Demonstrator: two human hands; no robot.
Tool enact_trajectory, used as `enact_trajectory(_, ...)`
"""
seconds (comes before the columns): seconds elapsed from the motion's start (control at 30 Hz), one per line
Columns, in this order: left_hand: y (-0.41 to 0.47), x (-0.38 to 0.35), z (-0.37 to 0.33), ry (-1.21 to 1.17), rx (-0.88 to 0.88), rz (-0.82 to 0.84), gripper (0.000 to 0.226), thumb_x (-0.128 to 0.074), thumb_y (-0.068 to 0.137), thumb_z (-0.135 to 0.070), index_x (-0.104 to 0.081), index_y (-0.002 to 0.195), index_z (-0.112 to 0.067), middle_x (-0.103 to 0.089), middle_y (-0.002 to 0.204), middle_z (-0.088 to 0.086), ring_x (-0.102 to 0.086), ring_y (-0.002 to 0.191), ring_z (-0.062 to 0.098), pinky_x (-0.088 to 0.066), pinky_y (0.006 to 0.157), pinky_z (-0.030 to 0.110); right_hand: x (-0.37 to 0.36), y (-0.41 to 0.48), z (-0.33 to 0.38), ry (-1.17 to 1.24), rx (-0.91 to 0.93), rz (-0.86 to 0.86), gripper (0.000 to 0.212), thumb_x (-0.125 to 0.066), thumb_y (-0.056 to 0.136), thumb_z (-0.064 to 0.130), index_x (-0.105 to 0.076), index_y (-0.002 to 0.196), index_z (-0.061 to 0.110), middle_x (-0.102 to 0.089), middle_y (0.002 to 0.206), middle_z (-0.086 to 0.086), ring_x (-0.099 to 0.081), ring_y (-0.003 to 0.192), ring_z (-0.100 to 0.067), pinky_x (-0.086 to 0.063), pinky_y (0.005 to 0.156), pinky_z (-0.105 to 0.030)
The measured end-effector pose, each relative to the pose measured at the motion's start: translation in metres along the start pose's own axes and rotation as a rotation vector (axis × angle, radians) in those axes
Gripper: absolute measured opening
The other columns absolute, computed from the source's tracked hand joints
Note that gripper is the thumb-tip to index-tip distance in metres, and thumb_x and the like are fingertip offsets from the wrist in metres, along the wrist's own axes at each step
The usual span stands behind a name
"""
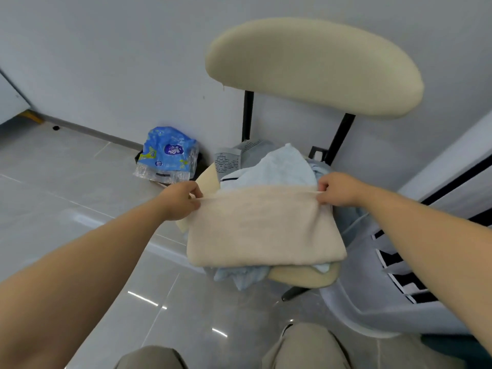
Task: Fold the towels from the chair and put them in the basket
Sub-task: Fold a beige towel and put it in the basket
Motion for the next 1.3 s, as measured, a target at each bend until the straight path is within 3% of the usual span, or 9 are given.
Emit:
enact_trajectory(0.13,0.001,0.005,0.001,-0.04,-0.058,-0.009,0.014,-0.07,0.087,-0.017,-0.06,0.089,-0.028,-0.062,0.097,-0.006,-0.058,0.093,0.017,-0.044,0.08,0.028,0.006,-0.001,0.0,0.02,0.014,-0.001,0.008,-0.07,0.079,0.023,-0.064,0.079,0.018,-0.064,0.088,-0.001,-0.057,0.081,-0.018,-0.049,0.071,-0.033)
enact_trajectory(0.43,-0.062,0.048,-0.013,0.037,-0.161,-0.134,0.013,-0.069,0.089,-0.026,-0.056,0.089,-0.026,-0.06,0.091,-0.008,-0.054,0.084,0.013,-0.037,0.063,0.021,0.039,-0.058,0.024,-0.147,0.086,-0.067,0.015,-0.064,0.085,0.022,-0.051,0.078,0.018,-0.055,0.084,-0.001,-0.048,0.071,-0.014,-0.033,0.057,-0.027)
enact_trajectory(0.67,-0.166,0.102,-0.026,0.133,-0.164,-0.194,0.022,-0.064,0.092,-0.027,-0.057,0.113,-0.027,-0.062,0.102,-0.001,-0.059,0.093,0.023,-0.049,0.084,0.038,0.087,-0.156,0.06,-0.16,0.134,-0.161,0.018,-0.069,0.081,0.016,-0.052,0.085,0.02,-0.059,0.09,-0.002,-0.053,0.078,-0.017,-0.043,0.061,-0.029)
enact_trajectory(0.77,-0.205,0.126,-0.031,0.251,-0.145,-0.243,0.015,-0.061,0.094,-0.025,-0.065,0.104,-0.014,-0.061,0.099,0.004,-0.059,0.098,0.027,-0.046,0.082,0.035,0.105,-0.193,0.076,-0.128,0.154,-0.176,0.028,-0.071,0.077,0.014,-0.062,0.102,0.022,-0.066,0.093,0.001,-0.064,0.085,-0.019,-0.054,0.074,-0.033)
enact_trajectory(0.9,-0.251,0.164,-0.023,-0.03,-0.066,-0.382,0.018,-0.065,0.092,-0.03,-0.066,0.102,-0.014,-0.066,0.099,0.004,-0.06,0.092,0.024,-0.048,0.078,0.034,0.131,-0.242,0.095,-0.133,0.166,-0.238,0.01,-0.072,0.074,0.015,-0.075,0.08,0.022,-0.071,0.077,0.003,-0.064,0.071,-0.015,-0.051,0.062,-0.026)
enact_trajectory(1.03,-0.291,0.194,-0.012,-0.661,-0.097,-0.382,0.014,-0.067,0.093,-0.022,-0.062,0.09,-0.009,-0.064,0.095,0.007,-0.06,0.089,0.024,-0.054,0.077,0.044,0.149,-0.278,0.105,0.265,0.18,-0.349,0.01,-0.067,0.079,0.01,-0.063,0.07,0.01,-0.066,0.071,-0.006,-0.055,0.06,-0.016,-0.046,0.051,-0.025)
enact_trajectory(1.1,-0.31,0.206,-0.013,-0.844,-0.13,-0.399,0.016,-0.065,0.095,-0.025,-0.059,0.09,-0.011,-0.06,0.088,0.005,-0.057,0.085,0.021,-0.048,0.062,0.038,0.15,-0.29,0.11,0.645,0.191,-0.33,0.011,-0.063,0.081,0.005,-0.059,0.074,0.011,-0.058,0.071,-0.004,-0.054,0.065,-0.019,-0.05,0.056,-0.03)
enact_trajectory(1.17,-0.324,0.214,-0.016,-0.937,-0.157,-0.452,0.018,-0.062,0.097,-0.03,-0.058,0.095,-0.013,-0.057,0.084,0.002,-0.053,0.08,0.02,-0.038,0.056,0.031,0.15,-0.298,0.117,0.945,0.227,-0.335,0.013,-0.061,0.081,0.007,-0.056,0.076,0.017,-0.055,0.073,-0.002,-0.054,0.067,-0.019,-0.05,0.064,-0.032)
enact_trajectory(1.3,-0.343,0.224,-0.026,-0.905,-0.179,-0.769,0.024,-0.058,0.099,-0.034,-0.058,0.108,-0.011,-0.06,0.099,0.003,-0.055,0.082,0.016,-0.044,0.065,0.029,0.149,-0.31,0.135,1.239,0.387,-0.4,0.006,-0.063,0.091,0.013,-0.062,0.088,0.019,-0.065,0.085,0.0,-0.062,0.075,-0.018,-0.048,0.069,-0.032)
Point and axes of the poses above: each hand's wrist, its own y-axis towards the middle knuckle, its own x-axis out of the back of the hand, z = x × y, the point moved 3 cm from there along y, towards the middle knuckle
